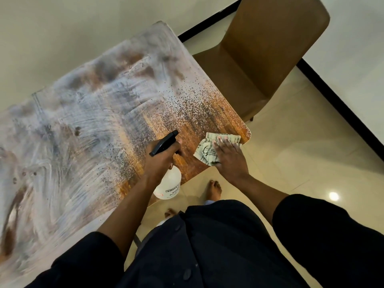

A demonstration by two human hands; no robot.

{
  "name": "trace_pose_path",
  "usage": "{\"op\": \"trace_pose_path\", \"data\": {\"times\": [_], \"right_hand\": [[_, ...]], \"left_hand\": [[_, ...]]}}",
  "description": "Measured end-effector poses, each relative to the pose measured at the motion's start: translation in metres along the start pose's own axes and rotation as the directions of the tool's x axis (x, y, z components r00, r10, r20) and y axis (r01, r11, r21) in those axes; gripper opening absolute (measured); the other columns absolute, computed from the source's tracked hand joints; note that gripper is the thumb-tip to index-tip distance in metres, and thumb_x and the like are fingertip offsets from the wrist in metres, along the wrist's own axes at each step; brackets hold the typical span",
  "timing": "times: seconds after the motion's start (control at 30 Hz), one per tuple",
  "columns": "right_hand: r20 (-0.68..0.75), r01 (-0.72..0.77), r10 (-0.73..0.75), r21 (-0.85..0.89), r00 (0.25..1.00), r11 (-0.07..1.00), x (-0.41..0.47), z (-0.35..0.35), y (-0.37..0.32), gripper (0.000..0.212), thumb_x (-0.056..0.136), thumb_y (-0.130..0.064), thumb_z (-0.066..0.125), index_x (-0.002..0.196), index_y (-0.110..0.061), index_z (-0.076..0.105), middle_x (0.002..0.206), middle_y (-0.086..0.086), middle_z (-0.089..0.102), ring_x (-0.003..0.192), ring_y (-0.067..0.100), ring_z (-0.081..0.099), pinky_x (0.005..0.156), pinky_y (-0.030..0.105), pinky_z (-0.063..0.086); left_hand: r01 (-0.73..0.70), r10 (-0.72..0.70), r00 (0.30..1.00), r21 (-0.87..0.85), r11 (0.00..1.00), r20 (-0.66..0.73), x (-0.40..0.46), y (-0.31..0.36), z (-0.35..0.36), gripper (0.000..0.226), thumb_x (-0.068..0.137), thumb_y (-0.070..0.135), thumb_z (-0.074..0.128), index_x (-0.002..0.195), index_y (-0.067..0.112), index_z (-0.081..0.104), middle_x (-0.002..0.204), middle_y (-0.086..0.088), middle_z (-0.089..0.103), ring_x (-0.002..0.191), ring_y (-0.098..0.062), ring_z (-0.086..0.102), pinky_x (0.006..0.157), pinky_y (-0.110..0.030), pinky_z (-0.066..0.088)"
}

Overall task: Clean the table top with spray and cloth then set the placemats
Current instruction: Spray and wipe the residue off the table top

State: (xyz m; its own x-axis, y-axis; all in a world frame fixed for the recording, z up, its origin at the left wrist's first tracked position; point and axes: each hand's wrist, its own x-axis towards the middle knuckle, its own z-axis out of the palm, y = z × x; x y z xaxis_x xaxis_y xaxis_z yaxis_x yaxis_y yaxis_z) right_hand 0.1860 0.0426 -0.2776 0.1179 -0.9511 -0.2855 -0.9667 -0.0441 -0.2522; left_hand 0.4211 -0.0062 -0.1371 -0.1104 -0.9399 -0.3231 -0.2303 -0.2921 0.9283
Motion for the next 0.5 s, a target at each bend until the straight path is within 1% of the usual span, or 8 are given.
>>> {"op": "trace_pose_path", "data": {"times": [0.07,0.13,0.2,0.27,0.33,0.4,0.43,0.5], "right_hand": [[0.012,0.053,-0.053,-0.053,0.999,0.997,0.002,-0.003,0.004,0.07,0.1,-0.036,0.055,0.161,-0.014,0.027,0.168,0.01,0.023,0.157,0.029,0.013,0.126,0.045,0.006],[0.004,0.043,-0.043,0.006,0.999,0.999,0.004,-0.008,0.003,0.062,0.1,-0.031,0.051,0.158,-0.015,0.034,0.166,0.01,0.029,0.156,0.028,0.016,0.126,0.046,0.007],[0.008,-0.034,0.033,0.245,0.999,0.969,0.008,-0.014,0.003,0.062,0.093,-0.029,0.041,0.153,-0.014,0.044,0.162,0.01,0.037,0.154,0.026,0.024,0.126,0.045,0.011],[0.016,-0.138,0.152,0.518,0.988,0.844,0.015,-0.023,0.006,0.06,0.091,-0.025,0.039,0.148,-0.013,0.052,0.146,0.013,0.056,0.14,0.029,0.046,0.116,0.043,0.033],[0.044,-0.211,0.268,0.741,0.962,0.637,0.022,-0.039,0.008,0.046,0.098,-0.022,0.046,0.141,-0.011,0.058,0.116,0.01,0.069,0.103,0.028,0.064,0.084,0.036,0.05],[0.115,-0.241,0.364,0.916,0.924,0.322,0.026,-0.06,0.008,0.03,0.103,-0.02,0.052,0.129,-0.011,0.064,0.102,0.003,0.069,0.082,0.018,0.063,0.068,0.027,0.05],[0.165,-0.234,0.391,0.963,0.906,0.136,0.028,-0.069,0.01,0.024,0.103,-0.018,0.053,0.121,-0.011,0.067,0.098,0.006,0.071,0.079,0.021,0.065,0.069,0.028,0.054],[0.263,-0.207,0.376,0.961,0.889,-0.183,0.03,-0.078,0.019,0.022,0.101,-0.018,0.056,0.115,-0.008,0.069,0.104,0.015,0.076,0.09,0.033,0.072,0.087,0.045,0.059]], "left_hand": [[-0.006,0.006,1.0,-0.01,1.0,-0.002,-0.001,0.004,0.004,0.025,0.095,0.026,0.071,0.073,0.028,0.081,0.075,-0.018,0.076,0.038,-0.017,0.048,0.05,-0.035,0.047],[0.0,0.0,1.0,-0.032,0.999,0.012,-0.003,0.009,0.006,0.032,0.098,0.022,0.07,0.075,0.04,0.082,0.074,-0.015,0.076,0.038,-0.016,0.047,0.048,-0.031,0.044],[0.002,-0.002,1.0,-0.041,0.999,0.017,-0.003,0.011,0.008,0.045,0.102,0.017,0.069,0.073,0.05,0.08,0.072,-0.011,0.076,0.038,-0.013,0.046,0.047,-0.027,0.043],[-0.001,0.001,1.0,-0.049,0.999,0.01,-0.001,0.012,0.01,0.037,0.1,0.021,0.07,0.074,0.046,0.081,0.072,-0.011,0.076,0.038,-0.014,0.046,0.047,-0.027,0.043],[-0.012,0.012,1.0,-0.042,0.999,0.004,0.002,0.011,0.012,0.026,0.099,0.022,0.071,0.078,0.032,0.084,0.075,-0.016,0.077,0.037,-0.015,0.045,0.048,-0.029,0.043],[-0.01,0.01,1.0,-0.035,0.999,-0.002,0.005,0.011,0.014,0.035,0.102,0.017,0.07,0.078,0.04,0.084,0.076,-0.019,0.077,0.036,-0.014,0.045,0.047,-0.028,0.042],[-0.009,0.009,1.0,-0.034,0.999,-0.002,0.005,0.012,0.015,0.043,0.103,0.015,0.069,0.077,0.047,0.082,0.077,-0.019,0.076,0.037,-0.014,0.044,0.047,-0.027,0.042],[-0.024,0.024,1.0,-0.038,0.999,0.007,0.006,0.015,0.017,0.046,0.104,0.013,0.068,0.075,0.046,0.081,0.078,-0.019,0.077,0.037,-0.015,0.045,0.047,-0.027,0.042]]}}
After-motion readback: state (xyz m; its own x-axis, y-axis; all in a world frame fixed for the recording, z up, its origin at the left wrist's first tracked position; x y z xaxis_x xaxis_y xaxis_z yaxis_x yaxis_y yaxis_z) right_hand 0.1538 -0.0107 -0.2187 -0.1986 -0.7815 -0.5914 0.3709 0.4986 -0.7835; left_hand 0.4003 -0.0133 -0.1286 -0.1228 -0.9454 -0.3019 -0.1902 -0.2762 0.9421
